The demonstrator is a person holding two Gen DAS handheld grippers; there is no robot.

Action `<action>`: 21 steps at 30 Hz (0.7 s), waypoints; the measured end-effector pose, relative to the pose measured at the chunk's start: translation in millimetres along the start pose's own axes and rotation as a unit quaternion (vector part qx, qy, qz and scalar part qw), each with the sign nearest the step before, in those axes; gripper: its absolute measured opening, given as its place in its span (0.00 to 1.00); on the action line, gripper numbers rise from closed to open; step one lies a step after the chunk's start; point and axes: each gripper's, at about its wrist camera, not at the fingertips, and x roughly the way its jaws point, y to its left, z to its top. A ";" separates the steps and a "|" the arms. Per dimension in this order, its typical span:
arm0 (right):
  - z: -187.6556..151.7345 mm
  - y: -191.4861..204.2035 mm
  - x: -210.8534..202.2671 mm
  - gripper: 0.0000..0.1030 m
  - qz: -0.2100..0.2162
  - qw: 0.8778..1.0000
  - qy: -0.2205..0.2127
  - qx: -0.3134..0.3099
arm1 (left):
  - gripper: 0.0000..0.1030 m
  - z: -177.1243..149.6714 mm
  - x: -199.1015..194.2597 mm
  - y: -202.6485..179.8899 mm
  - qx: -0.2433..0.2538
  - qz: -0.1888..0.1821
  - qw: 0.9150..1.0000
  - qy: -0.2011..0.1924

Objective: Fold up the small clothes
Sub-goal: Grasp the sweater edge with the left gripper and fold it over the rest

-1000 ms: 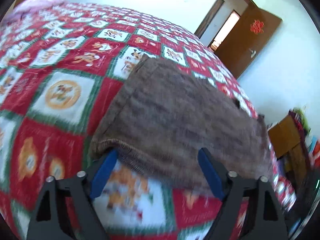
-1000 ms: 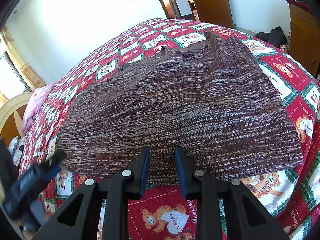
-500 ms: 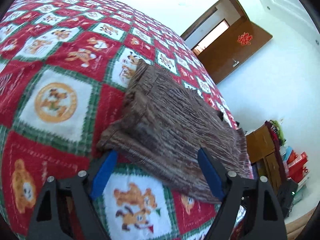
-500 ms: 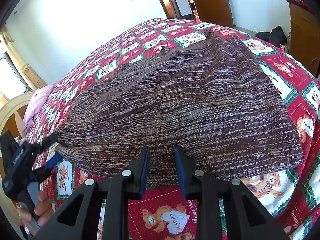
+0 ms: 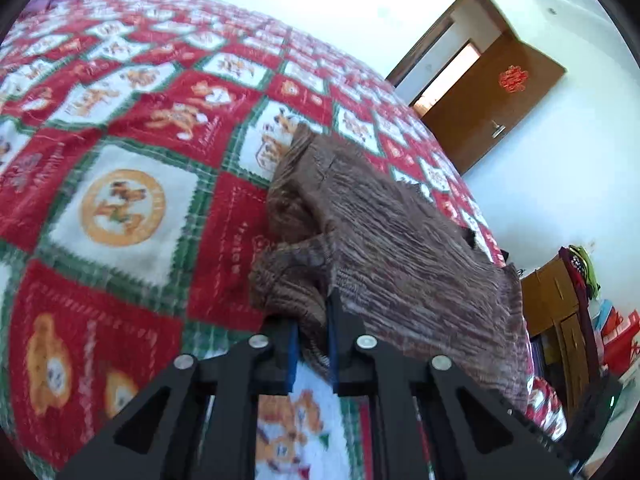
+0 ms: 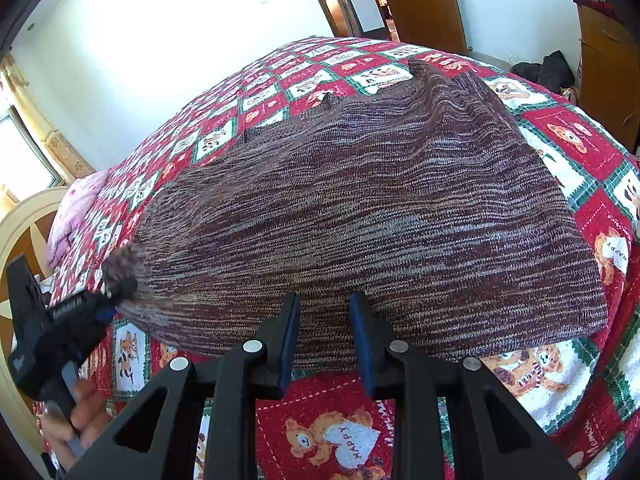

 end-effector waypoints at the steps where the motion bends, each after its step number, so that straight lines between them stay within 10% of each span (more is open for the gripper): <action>1: 0.0 -0.3 0.0 0.27 0.000 1.000 0.000 0.000 | 0.12 -5.5 -9.7 -2.9 0.020 -0.006 1.000 -0.015; 5: 0.0 0.0 -0.4 0.27 0.000 1.000 -0.001 0.000 | 0.12 -17.6 -26.5 -16.7 0.108 0.005 0.993 -0.038; 9: 0.0 15.5 -9.9 0.27 0.021 0.999 -0.019 -0.031 | 0.12 -5.9 -10.9 -1.9 0.081 -0.004 0.997 -0.012; 16: -13.1 99.5 2.9 0.27 0.144 0.983 0.027 -0.114 | 0.44 15.5 -3.1 6.1 0.064 -0.009 0.998 0.019; 19: -24.2 119.3 22.5 0.27 0.147 0.978 0.060 -0.137 | 0.40 20.3 -0.7 2.3 0.086 0.011 0.996 0.027; 21: -29.0 124.9 30.8 0.35 0.146 0.976 0.075 -0.143 | 0.15 20.8 5.8 1.2 0.095 0.025 0.994 0.043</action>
